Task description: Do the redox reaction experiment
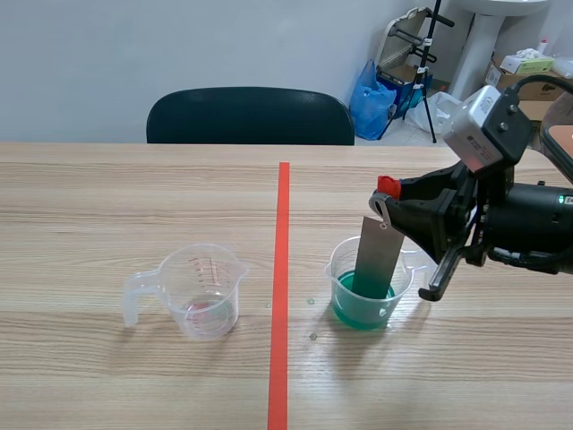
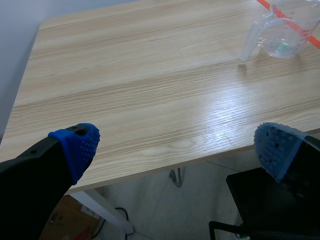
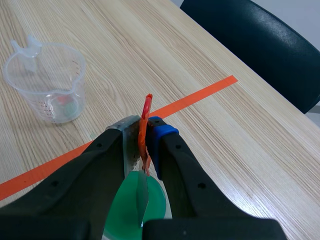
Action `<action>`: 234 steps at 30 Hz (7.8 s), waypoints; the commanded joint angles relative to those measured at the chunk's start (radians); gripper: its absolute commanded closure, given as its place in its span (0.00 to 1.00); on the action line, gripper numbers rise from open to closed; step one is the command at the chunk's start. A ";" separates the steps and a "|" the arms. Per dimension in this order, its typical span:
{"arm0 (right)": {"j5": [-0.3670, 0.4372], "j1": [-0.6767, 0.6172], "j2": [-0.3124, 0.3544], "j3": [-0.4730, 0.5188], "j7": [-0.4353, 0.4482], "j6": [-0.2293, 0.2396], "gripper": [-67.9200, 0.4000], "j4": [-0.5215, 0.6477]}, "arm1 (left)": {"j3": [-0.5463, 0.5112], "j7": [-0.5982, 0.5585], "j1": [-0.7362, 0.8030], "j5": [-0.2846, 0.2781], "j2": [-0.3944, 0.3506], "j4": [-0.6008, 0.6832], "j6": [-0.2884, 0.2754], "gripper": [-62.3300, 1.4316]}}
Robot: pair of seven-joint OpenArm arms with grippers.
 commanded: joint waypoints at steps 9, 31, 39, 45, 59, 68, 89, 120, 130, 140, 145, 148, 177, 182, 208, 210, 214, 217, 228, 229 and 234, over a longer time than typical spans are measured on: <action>0.004 0.014 0.005 0.008 0.014 0.003 0.98 0.010 | 0.005 -0.017 0.008 -0.010 0.008 0.004 0.000 0.00; 0.004 0.014 0.005 0.008 0.020 0.003 0.98 0.010 | 0.005 -0.017 0.008 -0.010 0.008 0.004 0.000 0.00; 0.004 0.014 0.005 0.008 0.020 0.003 0.98 0.010 | 0.005 -0.017 0.008 -0.010 0.008 0.004 0.000 0.00; 0.004 0.014 0.005 0.008 0.020 0.003 0.98 0.010 | 0.005 -0.017 0.008 -0.010 0.008 0.004 0.000 0.00; 0.004 0.014 0.005 0.008 0.020 0.003 0.98 0.010 | 0.005 -0.017 0.008 -0.010 0.008 0.004 0.000 0.00; 0.004 0.014 0.005 0.008 0.020 0.003 0.98 0.010 | 0.005 -0.017 0.008 -0.010 0.008 0.004 0.000 0.00; 0.004 0.014 0.005 0.008 0.020 0.003 0.98 0.010 | 0.005 -0.017 0.008 -0.010 0.008 0.004 0.000 0.00; 0.004 0.014 0.006 0.008 0.019 0.003 0.98 0.010 | 0.005 -0.017 0.008 -0.010 0.008 0.004 0.000 0.00; 0.004 0.014 0.006 0.008 0.019 0.003 0.98 0.010 | 0.005 -0.017 0.008 -0.010 0.008 0.004 0.000 0.00; 0.004 0.014 0.006 0.008 0.021 0.003 0.98 0.010 | 0.005 -0.017 0.008 -0.010 0.008 0.004 0.000 0.00; 0.005 0.011 0.009 0.010 0.026 0.003 0.98 0.021 | 0.005 -0.017 0.008 -0.010 0.007 0.004 0.000 0.00; 0.005 0.006 0.009 0.024 0.025 0.003 0.98 0.041 | 0.005 -0.017 0.008 -0.010 0.008 0.004 0.000 0.00; 0.017 0.005 0.009 0.058 -0.008 0.027 0.98 0.061 | 0.005 -0.017 0.008 -0.010 0.008 0.004 0.000 0.00; 0.076 -0.006 0.034 0.081 -0.026 0.063 0.98 0.080 | 0.005 -0.017 0.008 -0.010 0.008 0.004 0.000 0.00; 0.306 -0.160 0.109 0.313 -0.209 0.070 0.98 0.411 | 0.005 -0.017 0.008 -0.010 0.008 0.004 0.000 0.00; 0.317 -0.160 0.108 0.323 -0.233 0.070 0.98 0.431 | 0.005 -0.017 0.008 -0.010 0.008 0.004 0.000 0.00; 0.356 -0.160 0.108 0.340 -0.270 0.070 0.98 0.463 | 0.005 -0.017 0.008 -0.010 0.008 0.004 0.000 0.00; 0.376 -0.160 0.108 0.354 -0.298 0.070 0.98 0.486 | 0.005 -0.017 0.008 -0.010 0.008 0.004 0.000 0.00; 0.402 -0.157 0.108 0.386 -0.346 0.069 0.98 0.529 | 0.005 -0.017 0.008 -0.010 0.008 0.004 0.000 0.00; 0.402 -0.157 0.108 0.386 -0.346 0.069 0.98 0.529 | 0.005 -0.017 0.008 -0.010 0.008 0.004 0.000 0.00; 0.403 -0.157 0.108 0.394 -0.349 0.069 0.98 0.529 | 0.005 -0.017 0.008 -0.010 0.008 0.004 0.000 0.00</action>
